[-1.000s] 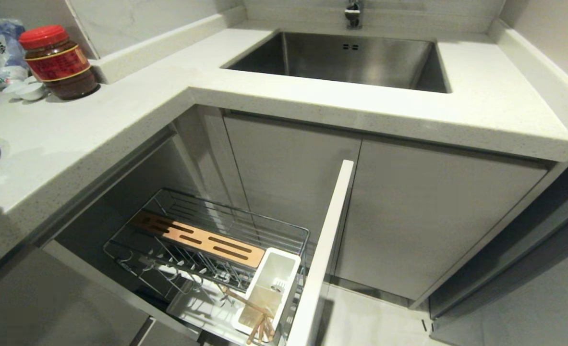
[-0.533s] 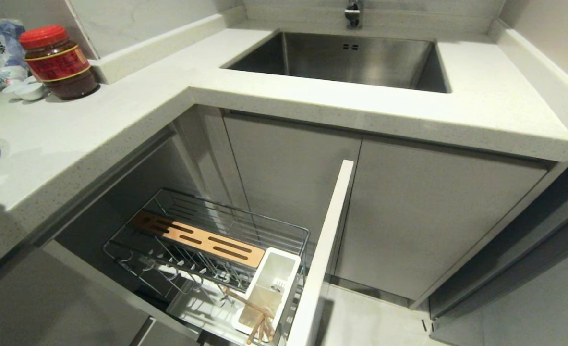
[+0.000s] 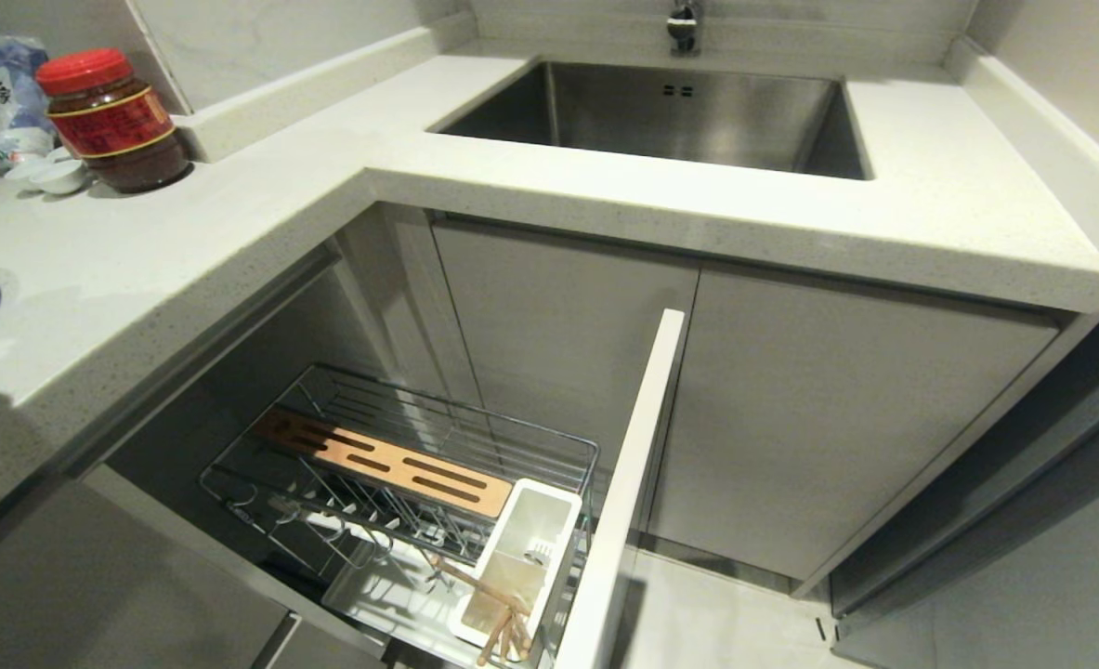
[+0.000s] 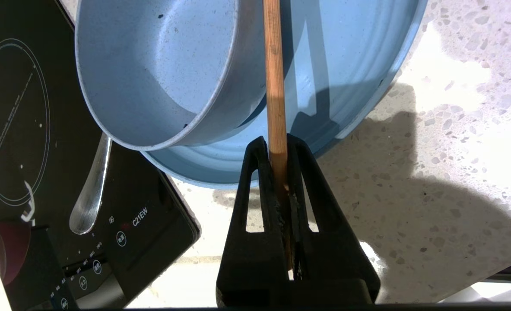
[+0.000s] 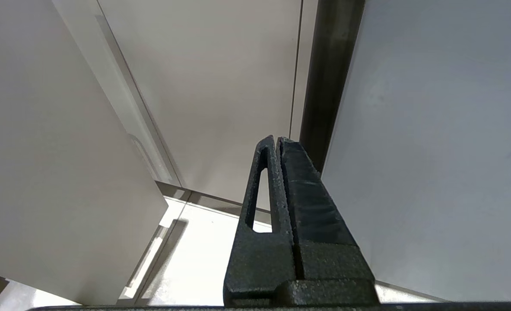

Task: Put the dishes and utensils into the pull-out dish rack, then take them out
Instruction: Take the chopsticks out of the cupboard

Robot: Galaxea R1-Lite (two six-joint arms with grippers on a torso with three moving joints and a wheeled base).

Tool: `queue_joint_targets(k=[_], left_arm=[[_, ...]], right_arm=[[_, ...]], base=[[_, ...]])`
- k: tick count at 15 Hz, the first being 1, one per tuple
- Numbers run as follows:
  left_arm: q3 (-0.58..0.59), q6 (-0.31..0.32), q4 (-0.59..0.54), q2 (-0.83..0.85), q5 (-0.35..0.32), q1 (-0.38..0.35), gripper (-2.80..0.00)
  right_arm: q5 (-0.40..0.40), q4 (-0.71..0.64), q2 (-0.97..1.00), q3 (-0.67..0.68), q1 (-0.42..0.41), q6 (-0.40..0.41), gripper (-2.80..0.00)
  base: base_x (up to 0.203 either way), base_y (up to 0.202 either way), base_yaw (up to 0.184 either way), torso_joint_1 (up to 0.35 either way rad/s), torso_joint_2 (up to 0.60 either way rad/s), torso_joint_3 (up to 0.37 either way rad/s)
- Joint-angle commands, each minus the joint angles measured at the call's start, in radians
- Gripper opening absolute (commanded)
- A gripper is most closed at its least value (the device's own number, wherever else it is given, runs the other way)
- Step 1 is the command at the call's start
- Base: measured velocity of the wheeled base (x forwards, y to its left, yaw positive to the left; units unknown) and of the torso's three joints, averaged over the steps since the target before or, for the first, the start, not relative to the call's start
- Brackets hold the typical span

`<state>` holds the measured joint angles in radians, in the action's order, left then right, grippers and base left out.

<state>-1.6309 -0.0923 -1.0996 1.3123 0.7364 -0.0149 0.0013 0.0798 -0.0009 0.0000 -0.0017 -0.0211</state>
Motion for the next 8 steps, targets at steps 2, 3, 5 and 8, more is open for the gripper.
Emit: queue_joint_targets(k=[2,3,5,8], left_arm=[[-0.001,-0.001,-0.008,-0.002,0.006,-0.004,-2.80],[0.000,-0.001,-0.006,-0.004,0.006,-0.004,-2.80],[0.000,-0.001,-0.008,-0.005,0.008,-0.004,0.00],[-0.003,-0.001,-0.006,-0.005,0.009,-0.004,0.00]], right_arm=[[0.000,0.001,-0.001,0.026,0.000,0.000,-2.80],[0.000,0.002,-0.001,0.026,0.000,0.000,-2.80],[0.000,0.001,-0.001,0.026,0.000,0.000,-2.80],[0.000,0.000,-0.001,0.026,0.000,0.000,-2.80]], base=[[0.000,0.000,0.000,0.000,0.00,0.000],[0.000,0.000,0.000,0.000,0.00,0.000],[0.000,0.000,0.000,0.000,0.00,0.000],[0.000,0.000,0.000,0.000,0.00,0.000]])
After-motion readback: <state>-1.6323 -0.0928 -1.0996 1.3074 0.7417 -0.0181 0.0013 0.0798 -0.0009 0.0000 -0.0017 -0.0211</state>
